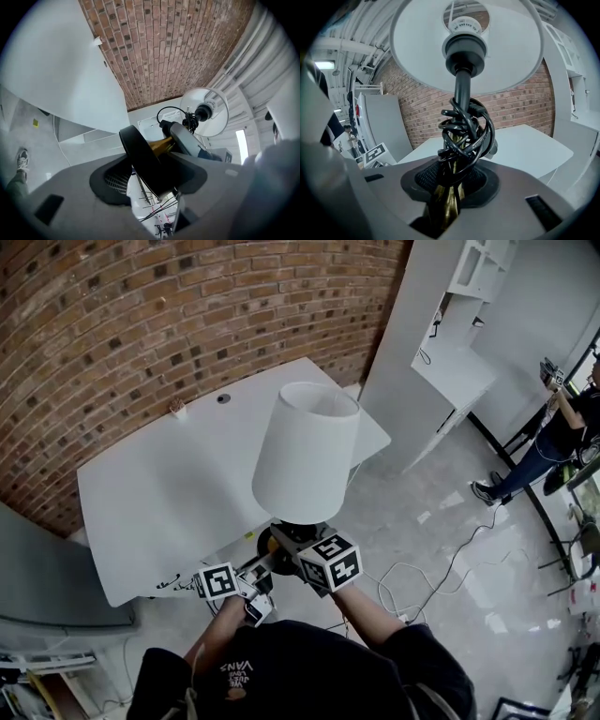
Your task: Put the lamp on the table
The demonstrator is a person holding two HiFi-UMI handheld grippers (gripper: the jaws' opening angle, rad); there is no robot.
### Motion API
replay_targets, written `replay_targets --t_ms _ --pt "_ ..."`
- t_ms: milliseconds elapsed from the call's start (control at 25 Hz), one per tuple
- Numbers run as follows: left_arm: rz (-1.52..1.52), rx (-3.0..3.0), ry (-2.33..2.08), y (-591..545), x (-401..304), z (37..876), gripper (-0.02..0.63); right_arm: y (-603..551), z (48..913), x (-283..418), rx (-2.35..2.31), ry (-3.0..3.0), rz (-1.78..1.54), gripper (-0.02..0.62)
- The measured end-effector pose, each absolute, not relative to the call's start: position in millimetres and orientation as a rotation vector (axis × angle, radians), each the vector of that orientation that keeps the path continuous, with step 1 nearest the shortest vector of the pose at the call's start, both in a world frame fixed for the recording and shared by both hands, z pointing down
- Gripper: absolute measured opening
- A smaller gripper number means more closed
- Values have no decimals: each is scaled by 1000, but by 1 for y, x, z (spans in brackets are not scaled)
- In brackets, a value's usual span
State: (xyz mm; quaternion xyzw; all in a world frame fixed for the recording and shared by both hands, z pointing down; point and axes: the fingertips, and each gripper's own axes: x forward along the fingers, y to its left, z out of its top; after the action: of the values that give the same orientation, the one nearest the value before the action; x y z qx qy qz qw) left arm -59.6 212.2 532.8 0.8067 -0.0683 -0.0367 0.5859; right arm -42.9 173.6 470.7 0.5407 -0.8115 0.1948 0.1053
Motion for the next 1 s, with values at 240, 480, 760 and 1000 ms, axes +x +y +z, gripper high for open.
replay_targets --t_ms 240,480,760,1000 --pt "-115 1886 -119 142 -37 525 226 104 462 -23 1603 -2364 546 104" --pt "-123 1869 -126 71 -34 523 225 33 459 -18 1621 -2365 548 104" --pt "-111 1868 -132 19 -37 522 225 -19 459 -20 1614 -2374 570 104" --pt "-130 1863 -158 -10 -33 522 227 -49 460 -18 1567 -2384 564 103"
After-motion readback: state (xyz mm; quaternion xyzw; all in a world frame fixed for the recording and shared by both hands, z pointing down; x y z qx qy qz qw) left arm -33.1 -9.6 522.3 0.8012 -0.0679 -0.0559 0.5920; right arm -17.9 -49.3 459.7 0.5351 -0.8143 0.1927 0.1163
